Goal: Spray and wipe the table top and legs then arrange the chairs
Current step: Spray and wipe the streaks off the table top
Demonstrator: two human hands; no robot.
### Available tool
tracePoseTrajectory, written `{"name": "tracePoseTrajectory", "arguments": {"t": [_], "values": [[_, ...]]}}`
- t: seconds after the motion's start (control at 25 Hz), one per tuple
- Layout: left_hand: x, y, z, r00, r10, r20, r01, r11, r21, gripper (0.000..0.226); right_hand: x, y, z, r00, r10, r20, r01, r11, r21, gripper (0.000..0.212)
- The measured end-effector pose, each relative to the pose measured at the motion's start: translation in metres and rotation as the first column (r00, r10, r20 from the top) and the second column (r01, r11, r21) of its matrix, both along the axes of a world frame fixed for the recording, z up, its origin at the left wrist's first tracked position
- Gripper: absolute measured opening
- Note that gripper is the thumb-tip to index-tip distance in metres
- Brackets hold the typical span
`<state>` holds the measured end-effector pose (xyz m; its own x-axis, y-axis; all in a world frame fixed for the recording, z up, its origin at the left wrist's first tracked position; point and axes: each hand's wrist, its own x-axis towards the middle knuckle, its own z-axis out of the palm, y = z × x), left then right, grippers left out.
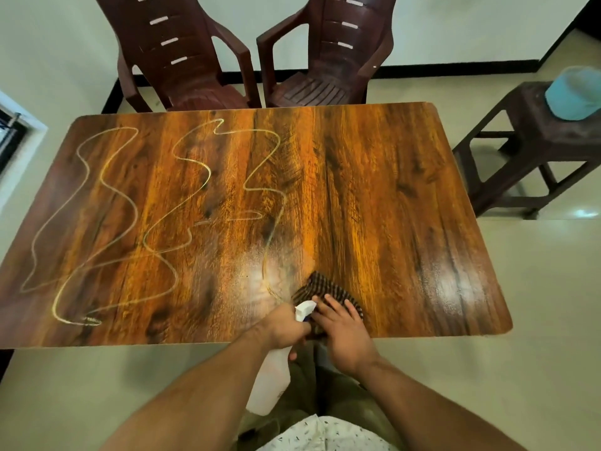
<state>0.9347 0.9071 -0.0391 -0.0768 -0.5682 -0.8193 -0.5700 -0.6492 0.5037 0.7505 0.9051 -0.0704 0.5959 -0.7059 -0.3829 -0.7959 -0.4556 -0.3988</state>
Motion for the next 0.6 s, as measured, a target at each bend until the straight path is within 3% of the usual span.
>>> {"name": "tracePoseTrajectory", "arguments": {"t": [0.12,0.2,0.28,0.36,0.44,0.52,0.6], "values": [[0.005,0.011,0.009,0.997,-0.075,0.031,0.074,0.997,0.022,0.018,-0.06,-0.001,-0.007,0.99,0.126,0.067,-0.127,0.992,0.004,0.062],[0.008,0.017,0.009,0.998,-0.055,0.036,0.055,0.998,0.01,0.019,-0.097,-0.008,-0.009,0.99,-0.111,0.083,0.113,0.993,-0.023,0.056],[0.015,0.02,0.005,0.999,-0.013,0.052,0.014,1.0,-0.028,0.015,-0.096,-0.001,-0.008,0.909,-0.41,0.075,0.415,0.906,-0.087,0.056],[0.023,0.019,0.0,0.996,0.04,0.079,-0.035,0.997,-0.064,0.014,-0.05,0.02,-0.008,0.865,-0.5,0.038,0.501,0.857,-0.122,0.06],[0.03,0.013,0.0,0.995,0.082,0.058,-0.077,0.993,-0.086,0.009,0.008,0.041,-0.015,0.933,-0.353,0.07,0.357,0.931,-0.07,0.062],[0.039,0.004,0.001,0.996,0.072,0.06,-0.065,0.99,-0.123,0.006,0.04,0.045,-0.016,0.992,-0.084,0.094,0.088,0.995,-0.049,0.061],[0.052,-0.004,0.005,0.996,0.017,0.086,-0.004,0.989,-0.149,0.008,0.038,0.021,-0.012,0.997,-0.024,0.07,0.029,0.998,-0.063,0.061]]}}
